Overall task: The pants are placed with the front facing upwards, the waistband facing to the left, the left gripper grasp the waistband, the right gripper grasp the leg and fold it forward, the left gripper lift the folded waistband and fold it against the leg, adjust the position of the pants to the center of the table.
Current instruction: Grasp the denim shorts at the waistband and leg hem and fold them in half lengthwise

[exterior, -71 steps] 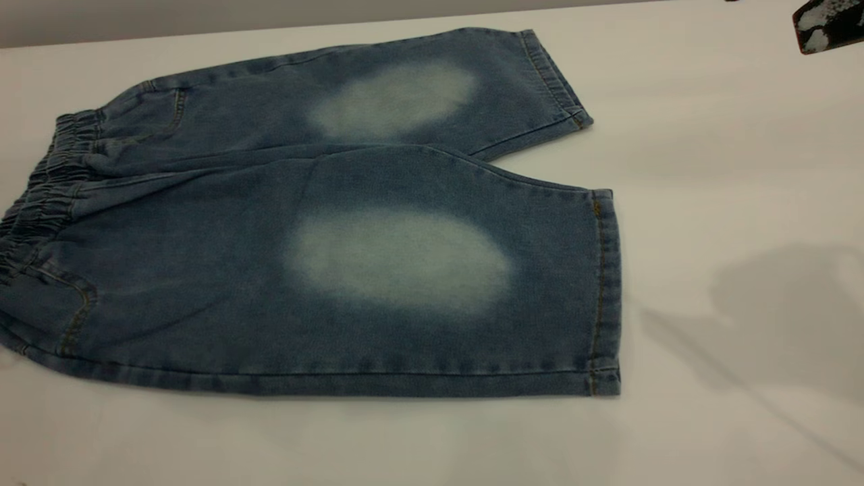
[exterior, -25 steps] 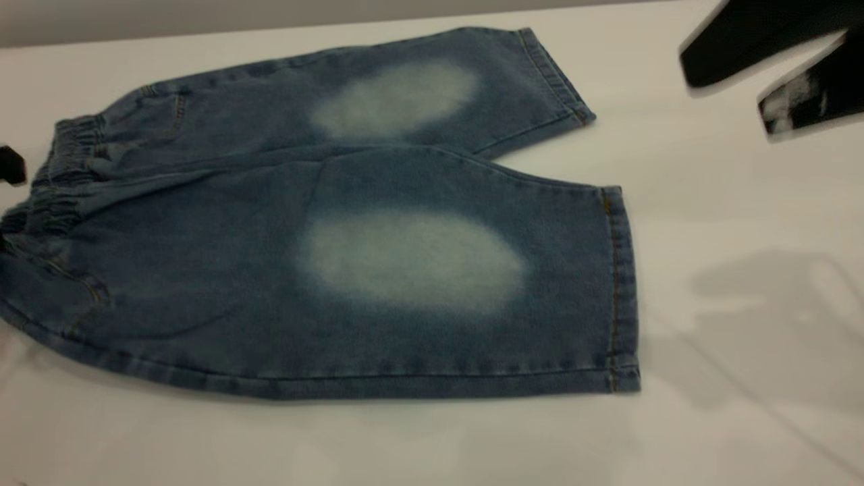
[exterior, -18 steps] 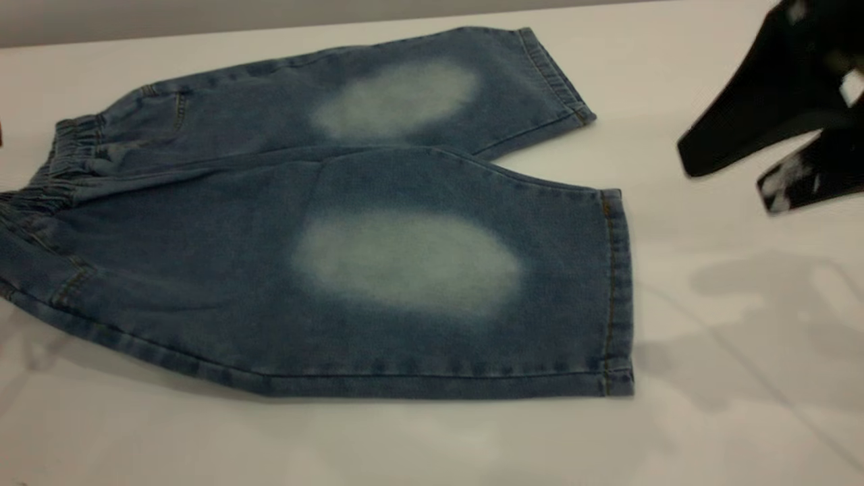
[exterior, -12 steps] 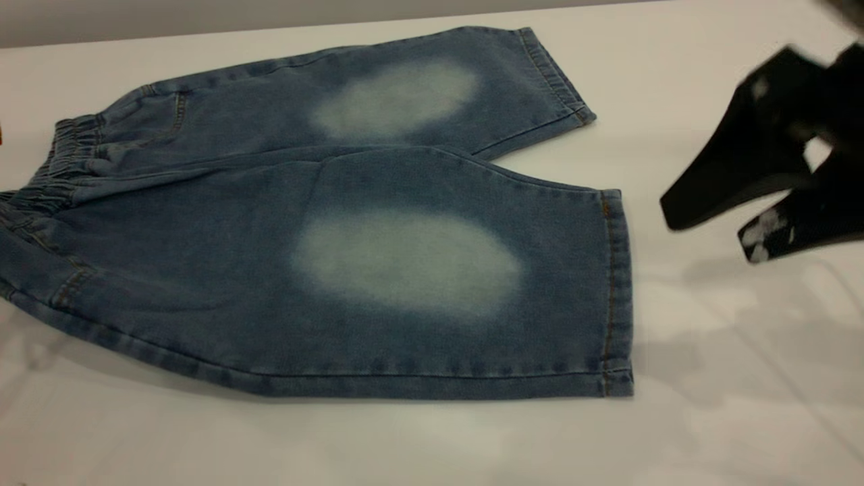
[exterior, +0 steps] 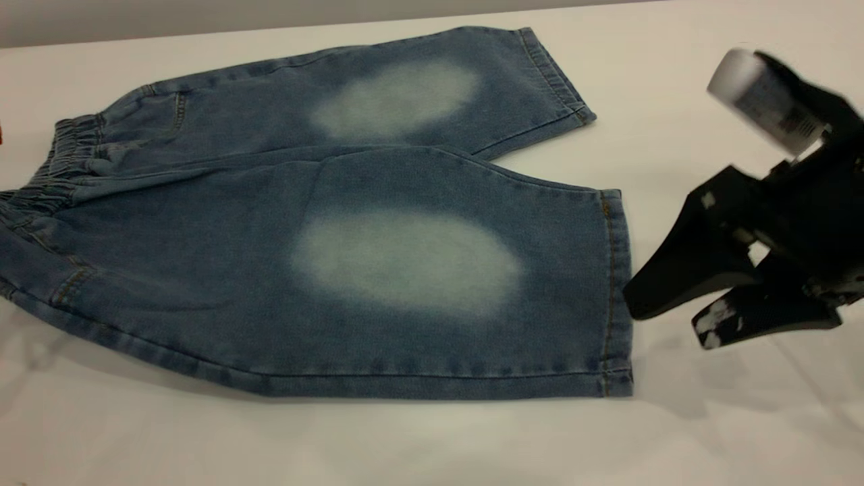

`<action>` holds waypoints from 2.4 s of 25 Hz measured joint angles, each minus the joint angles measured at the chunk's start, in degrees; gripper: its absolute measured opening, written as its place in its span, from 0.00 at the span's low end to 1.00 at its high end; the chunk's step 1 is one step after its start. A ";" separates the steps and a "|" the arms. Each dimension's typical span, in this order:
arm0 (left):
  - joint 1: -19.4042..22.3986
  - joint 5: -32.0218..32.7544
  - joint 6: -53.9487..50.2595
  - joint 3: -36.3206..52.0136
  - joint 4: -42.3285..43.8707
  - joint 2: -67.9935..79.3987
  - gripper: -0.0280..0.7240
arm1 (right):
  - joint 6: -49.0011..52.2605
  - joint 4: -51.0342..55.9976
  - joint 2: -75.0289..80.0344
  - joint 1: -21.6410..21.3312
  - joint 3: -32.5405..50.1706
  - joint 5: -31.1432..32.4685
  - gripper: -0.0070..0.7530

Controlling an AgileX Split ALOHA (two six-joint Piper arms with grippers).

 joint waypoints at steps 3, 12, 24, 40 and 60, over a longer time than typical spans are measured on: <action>0.00 0.00 0.00 0.00 0.00 0.05 0.18 | -4.03 2.44 2.30 0.00 0.00 0.93 0.71; 0.00 0.00 0.00 -0.04 -0.05 0.05 0.18 | -10.31 5.93 4.26 0.00 0.00 1.04 0.71; 0.00 0.00 0.00 -0.04 -0.05 0.05 0.18 | -12.62 7.74 4.26 0.00 0.05 0.86 0.71; 0.00 -0.02 0.00 -0.04 -0.05 0.05 0.18 | -16.34 12.44 11.62 0.00 0.00 4.20 0.71; 0.00 -0.09 -0.06 -0.04 -0.05 0.05 0.18 | -16.34 20.25 13.34 5.27 -0.58 8.85 0.71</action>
